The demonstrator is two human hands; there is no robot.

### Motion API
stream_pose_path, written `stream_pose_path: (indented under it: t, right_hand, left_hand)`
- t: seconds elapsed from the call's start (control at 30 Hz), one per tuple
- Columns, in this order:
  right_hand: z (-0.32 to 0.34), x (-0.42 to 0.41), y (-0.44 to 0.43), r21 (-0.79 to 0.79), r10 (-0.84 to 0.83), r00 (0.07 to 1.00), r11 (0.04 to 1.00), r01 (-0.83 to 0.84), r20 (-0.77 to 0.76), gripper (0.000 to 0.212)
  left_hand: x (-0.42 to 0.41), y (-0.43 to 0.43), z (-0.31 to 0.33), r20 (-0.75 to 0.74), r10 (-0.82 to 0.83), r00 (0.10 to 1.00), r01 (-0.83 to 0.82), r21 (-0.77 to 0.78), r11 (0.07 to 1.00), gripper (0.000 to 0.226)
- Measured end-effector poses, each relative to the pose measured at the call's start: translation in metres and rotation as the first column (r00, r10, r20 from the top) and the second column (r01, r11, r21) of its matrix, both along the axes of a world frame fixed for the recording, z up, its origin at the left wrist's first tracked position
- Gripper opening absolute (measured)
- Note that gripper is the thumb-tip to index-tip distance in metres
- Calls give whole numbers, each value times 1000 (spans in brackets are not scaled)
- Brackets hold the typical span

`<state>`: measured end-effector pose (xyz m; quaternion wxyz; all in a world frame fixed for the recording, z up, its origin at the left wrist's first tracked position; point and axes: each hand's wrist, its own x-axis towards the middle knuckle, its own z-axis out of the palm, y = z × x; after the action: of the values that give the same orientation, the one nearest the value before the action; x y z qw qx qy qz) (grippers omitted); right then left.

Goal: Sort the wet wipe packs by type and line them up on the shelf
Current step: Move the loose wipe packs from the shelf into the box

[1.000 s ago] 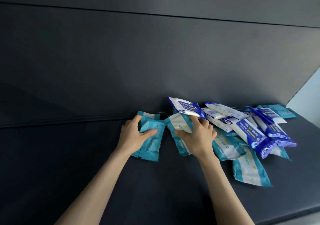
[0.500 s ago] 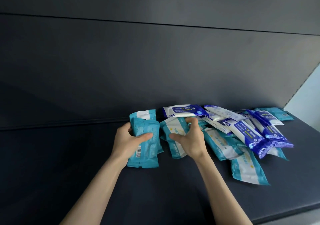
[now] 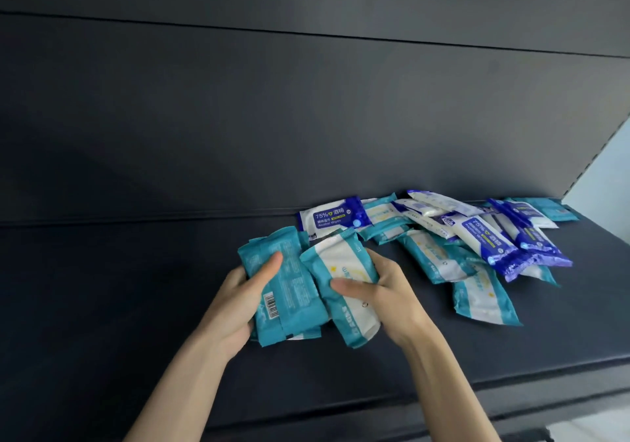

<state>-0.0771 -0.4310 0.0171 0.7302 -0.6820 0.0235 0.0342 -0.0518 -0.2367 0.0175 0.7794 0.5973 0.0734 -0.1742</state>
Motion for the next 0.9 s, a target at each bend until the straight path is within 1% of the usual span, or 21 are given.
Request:
stream_pose_path:
  t: [0.07, 0.17, 0.27, 0.37, 0.43, 0.47, 0.53, 0.63, 0.73, 0.8, 0.9]
  right_hand:
    - [0, -18, 8, 91, 7, 1000, 996, -9, 25, 40]
    - [-1, -48, 21, 168, -25, 998, 986, 15, 57, 40]
    - [-6, -84, 36, 179, -125, 992, 977, 116, 35, 48]
    - [-12, -126, 50, 174, -218, 976, 961, 216, -5, 46]
    - [-15, -157, 54, 190, -281, 958, 939, 287, -57, 45]
    - [-14, -173, 54, 197, -320, 944, 923, 330, -78, 45]
    - [-11, -203, 51, 184, -414, 907, 888, 421, -75, 43]
    - [-11, -252, 43, 128, -587, 809, 800, 586, -35, 34]
    - [-18, -307, 32, 103, -761, 648, 643, 759, -25, 38]
    - [-27, -347, 26, 75, -840, 543, 540, 838, -11, 40]
    - [-41, -411, 18, 50, -915, 402, 401, 915, -24, 35]
  left_hand:
    - [-12, 5, 3, -31, -35, 999, 32, -72, 997, 40]
    - [-33, 12, 6, -20, -78, 997, 74, -142, 987, 39]
    - [-58, 21, 4, 37, -109, 993, 113, -125, 986, 37]
    - [-84, 27, -2, 68, -152, 986, 158, -91, 983, 41]
    - [-104, 25, -5, 64, -231, 971, 236, -87, 968, 44]
    - [-114, 22, -4, 63, -284, 957, 289, -90, 953, 43]
    - [-133, 11, -3, 88, -384, 919, 392, -93, 915, 38]
    - [-161, -13, -4, 161, -498, 852, 512, -57, 857, 36]
    - [-198, -43, -14, 181, -566, 804, 574, 6, 819, 35]
    - [-226, -65, -23, 179, -618, 765, 623, 35, 781, 40]
    - [-274, -95, -40, 150, -726, 671, 727, 58, 684, 45]
